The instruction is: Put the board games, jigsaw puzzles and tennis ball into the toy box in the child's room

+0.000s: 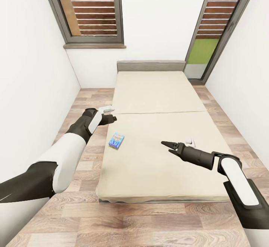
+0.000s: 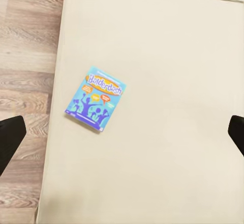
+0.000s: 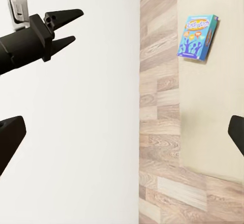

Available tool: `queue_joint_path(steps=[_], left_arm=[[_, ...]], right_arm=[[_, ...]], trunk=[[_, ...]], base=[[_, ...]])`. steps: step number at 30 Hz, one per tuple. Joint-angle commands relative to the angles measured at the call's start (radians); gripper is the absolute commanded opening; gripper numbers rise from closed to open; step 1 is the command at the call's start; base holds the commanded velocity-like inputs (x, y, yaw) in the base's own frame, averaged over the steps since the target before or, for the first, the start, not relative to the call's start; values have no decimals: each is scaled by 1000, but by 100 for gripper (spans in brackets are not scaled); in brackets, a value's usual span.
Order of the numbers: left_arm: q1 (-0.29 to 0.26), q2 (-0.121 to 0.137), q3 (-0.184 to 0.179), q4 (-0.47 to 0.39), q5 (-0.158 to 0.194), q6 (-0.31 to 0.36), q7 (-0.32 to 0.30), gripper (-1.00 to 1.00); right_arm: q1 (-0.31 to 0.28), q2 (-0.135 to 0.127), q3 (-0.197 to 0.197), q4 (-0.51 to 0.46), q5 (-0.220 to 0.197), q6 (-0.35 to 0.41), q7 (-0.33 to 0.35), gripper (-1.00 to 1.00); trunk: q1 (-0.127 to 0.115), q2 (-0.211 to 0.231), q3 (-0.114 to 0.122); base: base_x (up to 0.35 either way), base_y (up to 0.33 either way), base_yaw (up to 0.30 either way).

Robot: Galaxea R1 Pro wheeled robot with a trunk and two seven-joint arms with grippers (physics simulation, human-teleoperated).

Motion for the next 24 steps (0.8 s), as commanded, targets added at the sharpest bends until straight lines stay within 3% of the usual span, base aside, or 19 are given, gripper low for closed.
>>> queue_joint_path(steps=[1,16,24], left_arm=[[0,-1,3,-1,11,4,8,100],[4,0,2,-26,11,-20,1,100],[5,-1,2,-28,11,-23,1,100]], right_arm=[[1,-1,1,0,0,2,0,100],[9,3,-2,4,0,0,-1,100],[9,4,-3,4,0,0,-1,100]], trunk=[[1,-2,-2],[1,-2,-3],[1,-2,-3]], base=[[0,0,0],[5,0,0],[165,26,0]])
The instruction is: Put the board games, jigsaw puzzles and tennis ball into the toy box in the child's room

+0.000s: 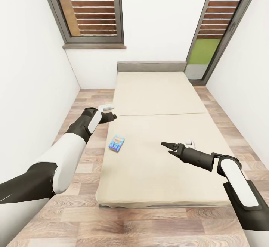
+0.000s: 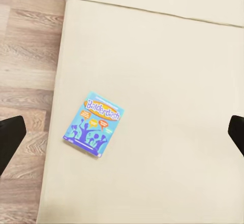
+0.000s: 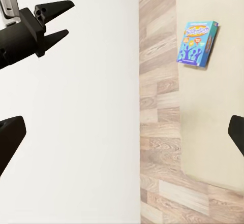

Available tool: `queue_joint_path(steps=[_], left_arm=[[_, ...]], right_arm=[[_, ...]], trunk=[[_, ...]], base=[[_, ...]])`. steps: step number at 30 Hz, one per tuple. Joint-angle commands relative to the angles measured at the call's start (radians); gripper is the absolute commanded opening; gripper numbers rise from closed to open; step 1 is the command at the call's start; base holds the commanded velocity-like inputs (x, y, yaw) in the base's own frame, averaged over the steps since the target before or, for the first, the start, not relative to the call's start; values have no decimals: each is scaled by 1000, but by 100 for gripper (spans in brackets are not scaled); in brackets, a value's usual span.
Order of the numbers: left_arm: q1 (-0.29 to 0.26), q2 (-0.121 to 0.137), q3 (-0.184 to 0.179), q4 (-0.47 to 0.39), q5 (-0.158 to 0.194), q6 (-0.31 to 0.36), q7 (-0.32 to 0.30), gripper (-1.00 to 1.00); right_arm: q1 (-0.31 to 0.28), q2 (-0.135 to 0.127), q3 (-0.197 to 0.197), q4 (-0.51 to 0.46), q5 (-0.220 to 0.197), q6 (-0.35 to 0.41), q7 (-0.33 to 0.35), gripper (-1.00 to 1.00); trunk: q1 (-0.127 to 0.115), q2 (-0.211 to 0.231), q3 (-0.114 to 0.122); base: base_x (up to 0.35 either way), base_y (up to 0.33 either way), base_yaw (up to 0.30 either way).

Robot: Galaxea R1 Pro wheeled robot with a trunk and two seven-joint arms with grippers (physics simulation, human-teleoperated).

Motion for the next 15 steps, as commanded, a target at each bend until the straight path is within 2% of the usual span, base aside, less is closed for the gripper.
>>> queue_joint_path(steps=[1,9,15], left_arm=[[-1,-1,2,-1,10,4,8,100],[0,0,3,-3,10,4,8,100],[1,0,2,-3,10,3,8,100]], right_arm=[[-1,-1,1,-1,0,2,-1,100],[-1,3,1,-1,0,2,-1,100],[-1,4,1,-1,0,2,-1,100]], trunk=[[1,-2,-2],[1,-2,-2],[1,-2,-2]], base=[[81,16,0],[47,7,0],[179,61,0]])
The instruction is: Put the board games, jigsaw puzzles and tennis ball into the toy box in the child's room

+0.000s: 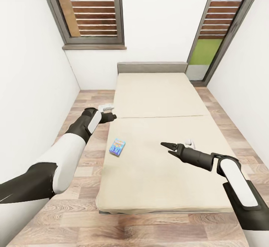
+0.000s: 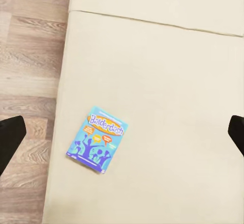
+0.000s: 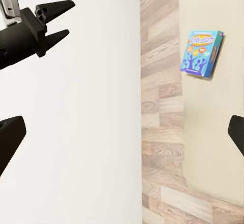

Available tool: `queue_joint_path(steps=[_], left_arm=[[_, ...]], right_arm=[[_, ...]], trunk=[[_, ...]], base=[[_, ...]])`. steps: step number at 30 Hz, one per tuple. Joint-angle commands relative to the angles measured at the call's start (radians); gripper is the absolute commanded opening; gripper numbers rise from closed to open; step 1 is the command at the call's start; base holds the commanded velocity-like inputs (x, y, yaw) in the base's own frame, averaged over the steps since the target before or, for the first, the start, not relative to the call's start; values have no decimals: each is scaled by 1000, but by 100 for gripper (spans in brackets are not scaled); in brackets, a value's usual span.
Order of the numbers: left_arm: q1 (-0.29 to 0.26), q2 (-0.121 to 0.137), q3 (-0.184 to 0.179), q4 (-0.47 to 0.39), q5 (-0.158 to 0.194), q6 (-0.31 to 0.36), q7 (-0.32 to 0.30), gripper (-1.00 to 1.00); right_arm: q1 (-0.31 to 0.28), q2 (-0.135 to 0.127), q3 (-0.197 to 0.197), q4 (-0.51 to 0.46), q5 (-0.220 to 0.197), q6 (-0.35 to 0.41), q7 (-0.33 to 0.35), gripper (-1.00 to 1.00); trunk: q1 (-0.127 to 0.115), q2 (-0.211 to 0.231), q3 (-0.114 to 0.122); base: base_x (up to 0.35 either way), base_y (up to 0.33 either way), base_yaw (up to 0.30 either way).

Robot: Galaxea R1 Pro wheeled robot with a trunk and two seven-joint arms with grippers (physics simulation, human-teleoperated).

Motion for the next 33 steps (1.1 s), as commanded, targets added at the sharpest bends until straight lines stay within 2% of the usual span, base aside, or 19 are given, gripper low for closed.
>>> queue_joint_path(steps=[1,20,33], left_arm=[[-1,-1,2,-1,11,4,8,100],[1,-1,1,-1,11,1,8,100],[2,-1,0,-2,11,-2,8,100]], right_arm=[[-1,-1,1,-1,0,2,0,100],[-1,0,3,-2,-1,1,-3,100],[-1,0,0,-2,-2,2,-3,100]], trunk=[[1,-2,-2],[1,-2,-2],[1,-2,-9]], base=[[205,79,0],[115,61,0],[20,10,0]])
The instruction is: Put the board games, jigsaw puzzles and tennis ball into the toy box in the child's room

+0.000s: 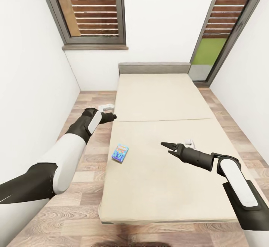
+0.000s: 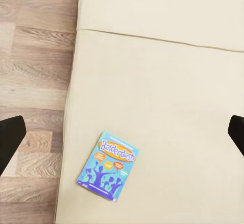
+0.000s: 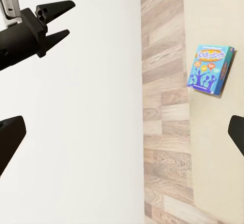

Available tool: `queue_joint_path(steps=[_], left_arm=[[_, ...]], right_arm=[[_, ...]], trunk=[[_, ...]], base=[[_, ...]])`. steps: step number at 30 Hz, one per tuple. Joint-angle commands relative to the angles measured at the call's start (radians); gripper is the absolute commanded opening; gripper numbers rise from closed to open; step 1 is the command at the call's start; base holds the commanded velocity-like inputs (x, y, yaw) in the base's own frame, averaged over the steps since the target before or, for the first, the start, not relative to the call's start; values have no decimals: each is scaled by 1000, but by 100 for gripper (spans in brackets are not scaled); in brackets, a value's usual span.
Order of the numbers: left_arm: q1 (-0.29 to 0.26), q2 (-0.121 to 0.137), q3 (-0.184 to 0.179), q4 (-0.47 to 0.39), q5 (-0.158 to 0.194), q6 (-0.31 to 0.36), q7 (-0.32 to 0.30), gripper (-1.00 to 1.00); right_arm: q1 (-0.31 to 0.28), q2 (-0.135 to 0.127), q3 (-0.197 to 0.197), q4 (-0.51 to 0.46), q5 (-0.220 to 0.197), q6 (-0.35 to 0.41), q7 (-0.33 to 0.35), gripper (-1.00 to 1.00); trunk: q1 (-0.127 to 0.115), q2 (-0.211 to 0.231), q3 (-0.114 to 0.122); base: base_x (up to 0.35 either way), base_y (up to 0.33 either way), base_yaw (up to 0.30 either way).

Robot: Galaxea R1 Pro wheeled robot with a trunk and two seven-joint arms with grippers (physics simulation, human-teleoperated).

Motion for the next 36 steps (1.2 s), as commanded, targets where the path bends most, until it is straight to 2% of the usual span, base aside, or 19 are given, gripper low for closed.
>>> queue_joint_path(steps=[1,10,30,36], left_arm=[[0,-1,2,-1,11,1,8,100],[5,0,2,0,11,-59,6,100],[6,-9,1,10,9,-76,7,100],[6,-17,1,24,8,-108,8,100]], right_arm=[[-1,0,1,-1,-1,2,-1,100],[-1,-3,0,-1,-1,2,-2,100],[-1,-6,0,-1,-2,5,1,100],[-1,-5,1,-5,-2,7,2,100]], trunk=[[0,-2,-3],[0,-2,-17],[0,-2,-49],[0,-2,-59]], base=[[2,1,0],[0,0,0],[0,0,0],[0,0,0]])
